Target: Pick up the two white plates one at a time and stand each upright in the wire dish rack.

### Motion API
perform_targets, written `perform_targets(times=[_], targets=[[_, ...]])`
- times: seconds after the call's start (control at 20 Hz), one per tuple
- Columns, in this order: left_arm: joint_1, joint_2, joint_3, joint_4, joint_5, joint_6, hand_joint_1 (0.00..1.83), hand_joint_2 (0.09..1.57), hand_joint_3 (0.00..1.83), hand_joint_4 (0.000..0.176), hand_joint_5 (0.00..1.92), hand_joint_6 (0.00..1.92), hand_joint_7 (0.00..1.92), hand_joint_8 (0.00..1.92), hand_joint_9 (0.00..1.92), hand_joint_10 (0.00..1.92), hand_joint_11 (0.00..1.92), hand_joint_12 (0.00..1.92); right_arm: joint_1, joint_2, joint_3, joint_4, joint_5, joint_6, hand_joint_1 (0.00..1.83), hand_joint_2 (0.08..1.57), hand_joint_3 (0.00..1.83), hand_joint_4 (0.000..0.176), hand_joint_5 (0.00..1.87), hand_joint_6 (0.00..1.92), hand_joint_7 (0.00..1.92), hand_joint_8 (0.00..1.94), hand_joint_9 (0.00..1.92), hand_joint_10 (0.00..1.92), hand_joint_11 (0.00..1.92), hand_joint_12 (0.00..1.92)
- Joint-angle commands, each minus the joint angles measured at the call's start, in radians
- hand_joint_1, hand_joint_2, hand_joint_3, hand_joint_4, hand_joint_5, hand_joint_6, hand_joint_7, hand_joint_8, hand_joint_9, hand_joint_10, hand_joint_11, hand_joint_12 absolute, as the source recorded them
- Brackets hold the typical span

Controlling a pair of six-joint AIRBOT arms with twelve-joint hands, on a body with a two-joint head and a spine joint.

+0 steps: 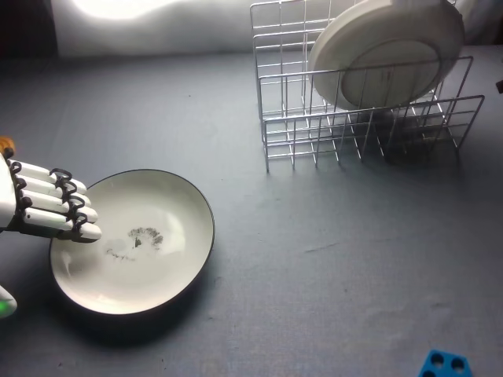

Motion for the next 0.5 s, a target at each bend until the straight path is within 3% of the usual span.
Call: perform_targets(times=[0.0,0.4,0.45], targets=[[-0.001,-0.002,0.008,-0.051,-0.015,-0.001,0.00,1.15,0.00,0.000,0.00,0.00,0.01,0.00,0.00,0.00,0.00,0.00,0.013,0.011,-0.004,-0.013,0.160,0.008,1.00,1.07,0.00,0.000,0.64,0.16,0.78,0.00,0.54,0.48,0.17,1.43],[0.015,-0.006,0.012,-0.051,-0.009,-0.001,0.00,1.16,0.00,0.000,0.00,0.00,0.00,0.00,0.00,0.00,0.00,0.00,0.105,0.040,-0.089,-0.196,0.253,-0.025,0.95,1.12,0.01,0.000,0.53,0.12,0.66,0.00,0.44,0.50,0.05,1.47],[0.016,-0.006,0.012,-0.051,-0.008,-0.001,0.00,1.16,0.00,0.000,0.00,0.00,0.00,0.00,0.00,0.00,0.00,0.00,0.116,0.041,-0.108,-0.201,0.266,-0.084,0.97,1.10,0.00,0.000,0.55,0.12,0.68,0.01,0.45,0.50,0.07,1.45]])
